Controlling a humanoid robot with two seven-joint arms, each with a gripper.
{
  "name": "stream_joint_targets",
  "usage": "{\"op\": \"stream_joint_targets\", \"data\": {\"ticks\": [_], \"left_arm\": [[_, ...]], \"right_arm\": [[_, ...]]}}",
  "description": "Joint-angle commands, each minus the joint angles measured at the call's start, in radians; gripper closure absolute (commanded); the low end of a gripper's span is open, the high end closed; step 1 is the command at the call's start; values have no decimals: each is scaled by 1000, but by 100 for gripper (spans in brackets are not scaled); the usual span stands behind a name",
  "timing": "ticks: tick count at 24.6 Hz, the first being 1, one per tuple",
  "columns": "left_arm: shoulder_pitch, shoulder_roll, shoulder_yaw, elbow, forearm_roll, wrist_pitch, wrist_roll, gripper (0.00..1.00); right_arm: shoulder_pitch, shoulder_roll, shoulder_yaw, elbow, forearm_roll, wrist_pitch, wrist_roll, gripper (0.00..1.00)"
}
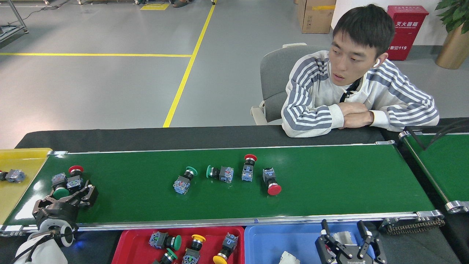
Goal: Pick switch part from conveyor to tray
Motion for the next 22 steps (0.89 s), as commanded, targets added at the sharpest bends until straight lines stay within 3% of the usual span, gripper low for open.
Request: {"op": "stream_joint_targets", "data": {"ticks": [1,4,7,9,12,14,19,22], "left_arm": [[-48,11,-16,36,1,33,43,5],[-87,11,-37,105,1,55,72,18],[-97,9,-42,140,2,52,95,59],[-97,5,-43,139,2,50,117,69],[-88,-3,-46,110,-2,42,135,73],[-45,-6,-92,10,1,13,135,74],[210,-12,-129,-452,42,-165,123,73],[414,-23,-129,-752,59,-413,106,71]], "right_arm": [[-5,3,1,-7,-2,2,6,0],[-33,-9,42,-4,9,-17,14,0],[-146,-33,204,14,10,-38,60,0],[-232,-33,296,68,14,-33,115,0],[-337,-13,400,164,17,-30,187,0],[-370,36,417,220,20,-29,211,0],[-459,106,427,330,66,14,222,0],[-554,125,466,448,58,51,222,0]]}}
